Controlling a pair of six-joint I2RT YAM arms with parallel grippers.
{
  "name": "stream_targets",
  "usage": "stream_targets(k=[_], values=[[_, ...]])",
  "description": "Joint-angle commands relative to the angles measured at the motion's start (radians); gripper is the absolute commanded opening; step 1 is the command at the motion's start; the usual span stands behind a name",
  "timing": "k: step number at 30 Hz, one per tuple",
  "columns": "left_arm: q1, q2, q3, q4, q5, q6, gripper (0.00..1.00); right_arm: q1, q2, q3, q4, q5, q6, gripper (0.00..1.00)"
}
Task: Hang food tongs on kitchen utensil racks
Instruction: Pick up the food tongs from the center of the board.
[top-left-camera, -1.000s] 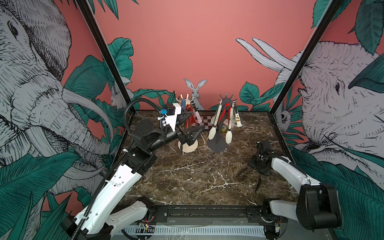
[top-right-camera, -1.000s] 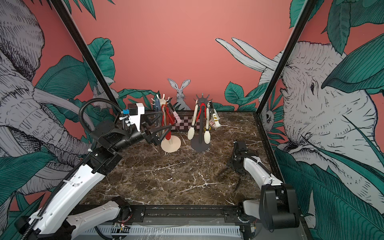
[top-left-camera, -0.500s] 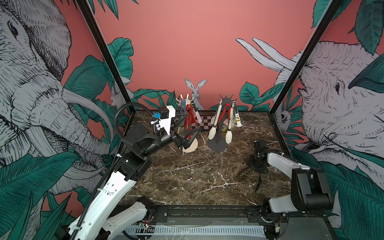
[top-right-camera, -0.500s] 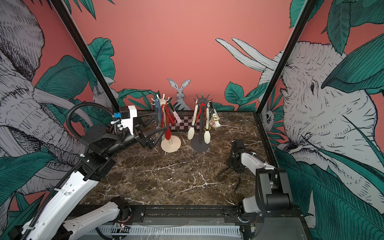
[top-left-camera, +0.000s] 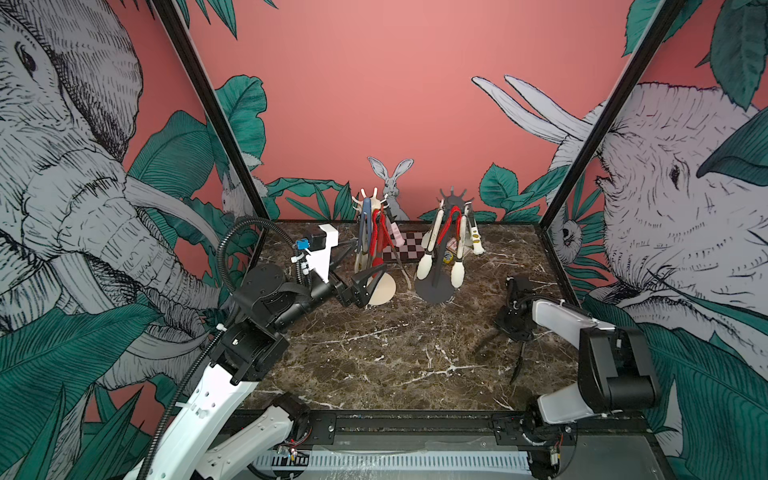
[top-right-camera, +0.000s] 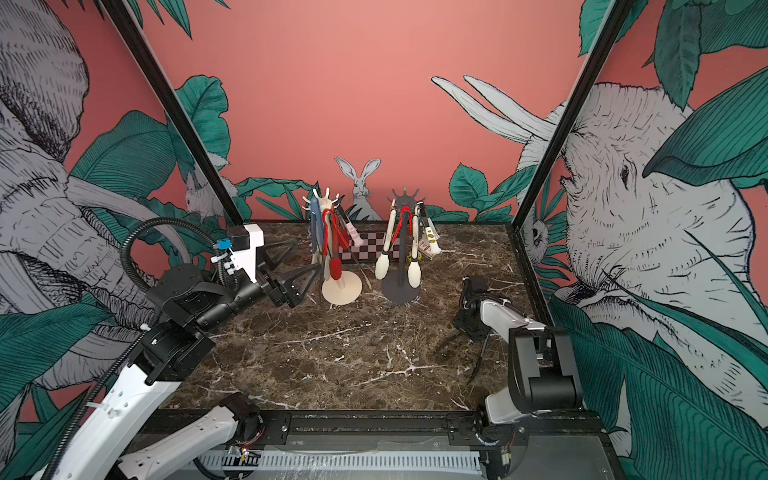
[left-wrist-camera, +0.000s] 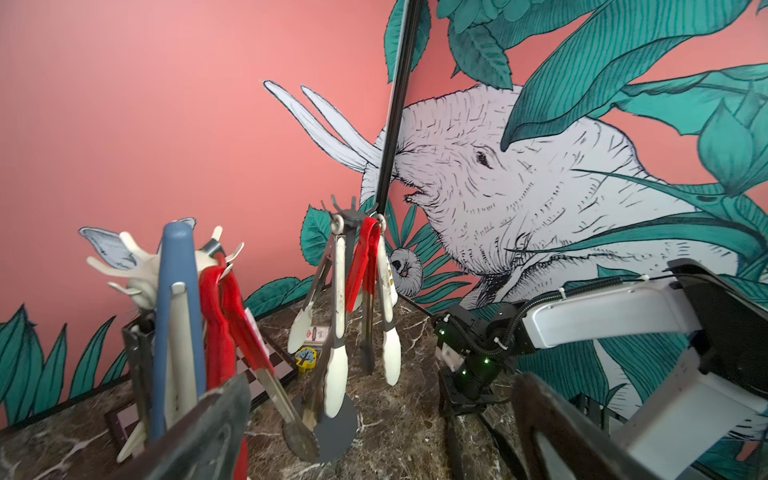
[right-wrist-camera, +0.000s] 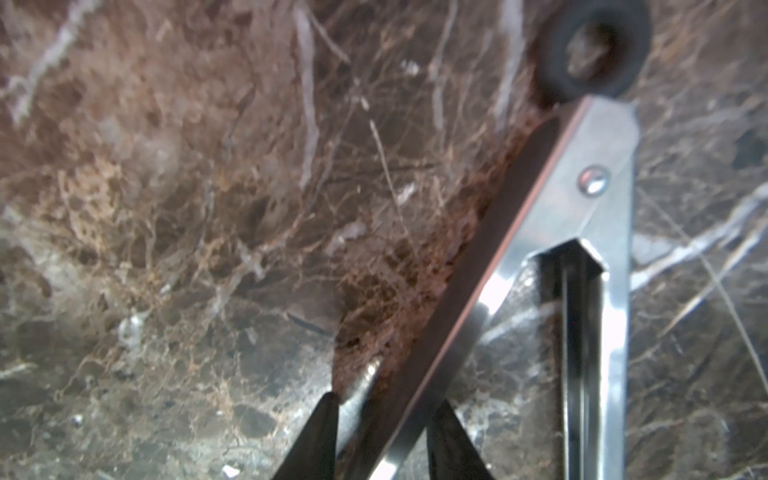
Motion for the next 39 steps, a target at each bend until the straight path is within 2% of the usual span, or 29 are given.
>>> stream_targets(k=[1, 8, 13, 24, 39], values=[[0.000, -0.035, -0.032, -0.051, -0.061, 0.016, 0.99, -0.005, 0.054, -0.016, 0.056, 0.012, 0.027, 0.32], [0.000, -0.071, -0.068, -0.141, -0.183, -0.018, 0.99, -0.005, 0.082, 0.013, 0.040, 0.009, 0.013, 0.23], [-0.001, -0.084, -0.086, -0.204, -0.220, -0.042, 0.99, -0.005, 0.091, 0.028, 0.037, 0.001, 0.003, 0.17], [0.000, -0.143, -0.190, -0.223, -0.304, -0.091, 0.99, -0.005, 0.087, 0.073, 0.015, -0.006, -0.042, 0.01], [0.000, -0.159, -0.269, -0.197, -0.339, -0.103, 0.99, -0.005, 0.040, 0.112, -0.010, -0.008, -0.084, 0.00]])
